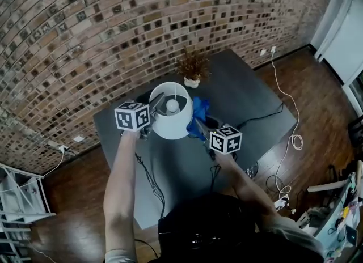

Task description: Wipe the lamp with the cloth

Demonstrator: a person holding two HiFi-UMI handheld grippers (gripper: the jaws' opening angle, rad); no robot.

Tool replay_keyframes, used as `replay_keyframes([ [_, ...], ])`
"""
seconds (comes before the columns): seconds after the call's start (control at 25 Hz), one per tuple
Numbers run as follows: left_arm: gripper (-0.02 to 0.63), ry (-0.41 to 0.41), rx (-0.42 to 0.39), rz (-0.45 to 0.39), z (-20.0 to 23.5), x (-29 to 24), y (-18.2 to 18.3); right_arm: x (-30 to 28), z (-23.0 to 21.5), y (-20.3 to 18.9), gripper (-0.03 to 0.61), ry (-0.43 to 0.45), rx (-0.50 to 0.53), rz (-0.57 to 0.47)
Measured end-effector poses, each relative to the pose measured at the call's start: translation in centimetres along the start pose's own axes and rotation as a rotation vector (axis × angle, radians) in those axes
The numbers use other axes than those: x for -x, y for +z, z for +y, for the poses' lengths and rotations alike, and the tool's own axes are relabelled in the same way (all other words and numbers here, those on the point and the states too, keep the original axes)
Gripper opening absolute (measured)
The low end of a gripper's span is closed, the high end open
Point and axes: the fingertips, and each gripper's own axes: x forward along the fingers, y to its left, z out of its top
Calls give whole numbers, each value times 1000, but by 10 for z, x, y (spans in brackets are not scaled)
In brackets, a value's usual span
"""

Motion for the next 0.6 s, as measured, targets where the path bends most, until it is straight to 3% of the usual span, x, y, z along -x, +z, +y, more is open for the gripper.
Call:
replay_keyframes([
  [0.12, 221, -38, 6, 45, 5, 1, 0, 9, 5, 26, 89, -39, 194, 9],
  [0.2, 213, -93, -14, 84, 6, 0, 1, 26, 47, 57, 89, -82, 481, -44],
  [0.32, 216, -149, -67, 122, 9, -5, 4, 30, 111, 84, 89, -191, 1006, -97],
  [0.44, 216, -194, -79, 134, 4, -8, 5, 6, 131, 48, 89, -307, 1390, 21],
  [0.52, 196, -203, -70, 119, 1, -9, 5, -7, 129, 2, 89, -308, 1525, 129],
  [0.6, 199, -205, -52, 98, 0, -9, 7, -13, 118, -56, 89, -251, 1596, 283],
])
